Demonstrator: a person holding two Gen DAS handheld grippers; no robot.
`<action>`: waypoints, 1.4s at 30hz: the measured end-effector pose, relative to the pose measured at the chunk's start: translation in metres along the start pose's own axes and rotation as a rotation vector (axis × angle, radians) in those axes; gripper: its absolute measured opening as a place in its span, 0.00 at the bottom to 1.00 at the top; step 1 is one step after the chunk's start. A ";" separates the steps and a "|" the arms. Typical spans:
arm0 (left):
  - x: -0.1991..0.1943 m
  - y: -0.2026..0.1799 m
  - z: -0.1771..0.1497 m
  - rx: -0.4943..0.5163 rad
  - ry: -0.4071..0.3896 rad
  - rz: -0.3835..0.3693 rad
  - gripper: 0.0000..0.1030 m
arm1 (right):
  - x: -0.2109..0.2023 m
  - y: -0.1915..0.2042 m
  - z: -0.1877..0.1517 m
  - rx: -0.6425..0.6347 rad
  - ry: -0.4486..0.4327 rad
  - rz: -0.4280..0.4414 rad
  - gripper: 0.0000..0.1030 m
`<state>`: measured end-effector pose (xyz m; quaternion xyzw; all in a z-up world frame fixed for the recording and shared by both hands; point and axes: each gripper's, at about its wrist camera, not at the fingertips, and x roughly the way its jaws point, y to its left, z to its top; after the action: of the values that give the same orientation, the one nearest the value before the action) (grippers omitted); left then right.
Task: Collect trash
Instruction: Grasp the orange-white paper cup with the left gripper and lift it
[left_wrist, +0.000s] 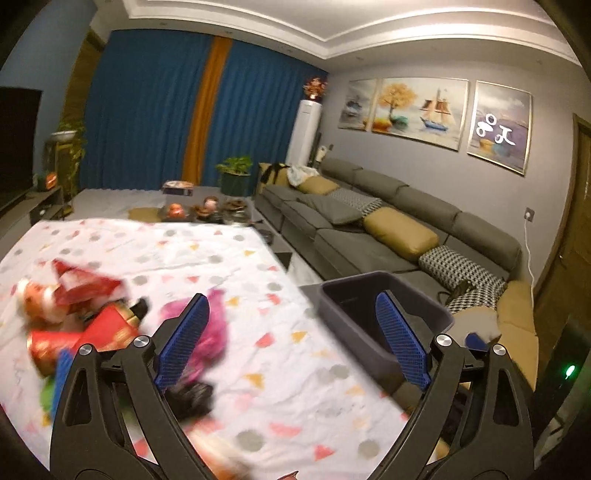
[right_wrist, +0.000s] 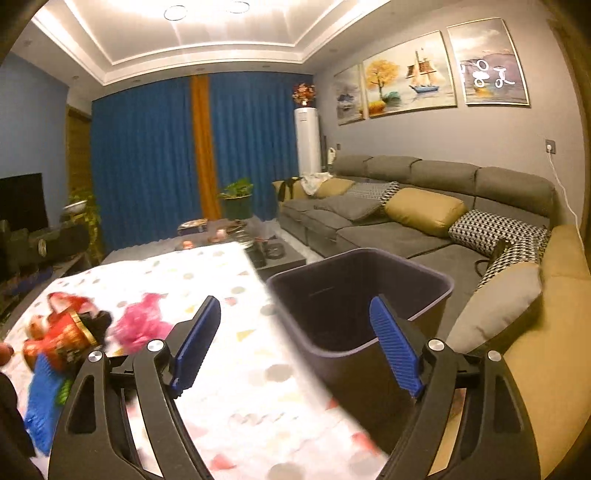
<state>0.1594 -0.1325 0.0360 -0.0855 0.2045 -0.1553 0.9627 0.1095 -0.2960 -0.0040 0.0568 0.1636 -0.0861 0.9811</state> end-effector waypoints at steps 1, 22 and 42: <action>-0.005 0.008 -0.005 0.002 0.002 0.011 0.88 | -0.004 0.007 -0.003 0.001 0.002 0.019 0.79; -0.031 0.093 -0.126 0.046 0.214 0.007 0.88 | -0.042 0.081 -0.062 -0.069 0.067 0.124 0.79; 0.003 0.096 -0.137 0.008 0.373 -0.116 0.57 | -0.022 0.079 -0.071 -0.064 0.113 0.136 0.79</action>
<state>0.1295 -0.0571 -0.1110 -0.0631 0.3733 -0.2245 0.8979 0.0819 -0.2051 -0.0566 0.0414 0.2171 -0.0106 0.9752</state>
